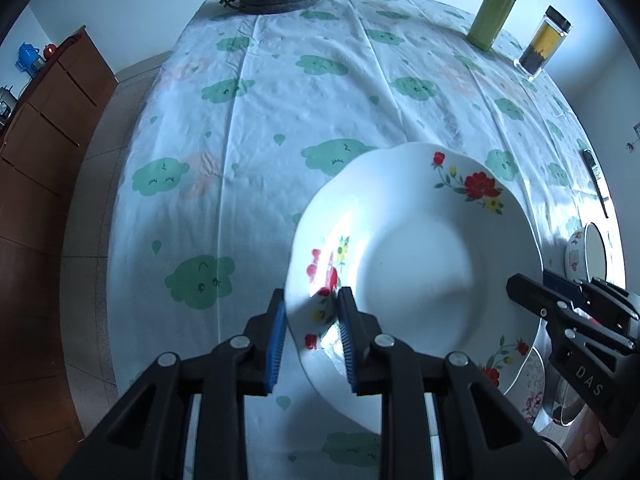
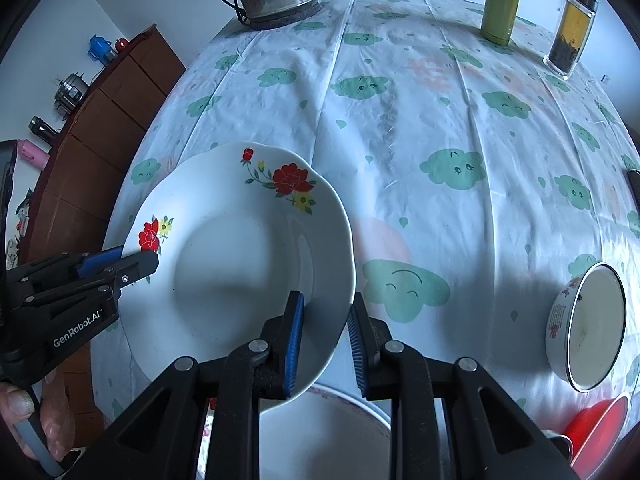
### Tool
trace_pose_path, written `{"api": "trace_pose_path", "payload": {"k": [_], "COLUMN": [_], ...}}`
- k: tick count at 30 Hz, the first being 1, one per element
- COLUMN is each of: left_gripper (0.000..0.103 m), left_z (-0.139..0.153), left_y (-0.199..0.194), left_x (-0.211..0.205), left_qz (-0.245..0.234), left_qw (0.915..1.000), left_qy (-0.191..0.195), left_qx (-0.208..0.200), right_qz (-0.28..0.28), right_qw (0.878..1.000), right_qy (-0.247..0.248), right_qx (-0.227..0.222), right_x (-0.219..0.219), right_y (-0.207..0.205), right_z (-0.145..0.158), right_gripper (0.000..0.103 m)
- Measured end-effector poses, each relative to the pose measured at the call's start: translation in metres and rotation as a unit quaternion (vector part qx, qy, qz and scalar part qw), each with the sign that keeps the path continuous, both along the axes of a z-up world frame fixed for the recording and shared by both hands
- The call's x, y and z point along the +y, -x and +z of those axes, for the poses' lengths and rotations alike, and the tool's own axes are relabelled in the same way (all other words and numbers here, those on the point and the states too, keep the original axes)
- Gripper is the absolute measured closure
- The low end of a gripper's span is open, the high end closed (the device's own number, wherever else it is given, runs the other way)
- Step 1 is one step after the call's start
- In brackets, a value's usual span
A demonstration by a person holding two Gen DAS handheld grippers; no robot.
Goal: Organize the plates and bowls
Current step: 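Lift the red-flower plate with both grippers off the tablecloth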
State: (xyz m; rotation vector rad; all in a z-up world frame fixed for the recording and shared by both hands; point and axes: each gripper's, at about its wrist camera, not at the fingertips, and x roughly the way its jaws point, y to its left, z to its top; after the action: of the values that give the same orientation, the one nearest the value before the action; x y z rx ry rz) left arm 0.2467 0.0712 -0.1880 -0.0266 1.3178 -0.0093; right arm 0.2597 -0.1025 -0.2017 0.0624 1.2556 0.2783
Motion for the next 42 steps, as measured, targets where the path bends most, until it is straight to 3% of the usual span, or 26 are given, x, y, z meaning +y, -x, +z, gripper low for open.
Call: {"api": "trace_pose_path", "payload": {"k": [22,42], "left_gripper": [0.080,0.080], "left_z": [0.023,0.022], "left_y": [0.040,0.071], "left_x": [-0.020,-0.043], "left_qz": [-0.011,-0.033], "left_qw": [0.9999,0.9994], "left_qy": [-0.006,-0.009], "left_qx": [-0.010,-0.004], "right_qz": [-0.011,-0.021], "right_qw": [1.000,1.000], "right_qy": [-0.008,-0.015], "right_qx": [-0.014,-0.011], "right_x": [-0.019,-0.039], "right_y": [0.045,0.084], "right_z": [0.021,0.016], "right_gripper": [0.079,0.079]}}
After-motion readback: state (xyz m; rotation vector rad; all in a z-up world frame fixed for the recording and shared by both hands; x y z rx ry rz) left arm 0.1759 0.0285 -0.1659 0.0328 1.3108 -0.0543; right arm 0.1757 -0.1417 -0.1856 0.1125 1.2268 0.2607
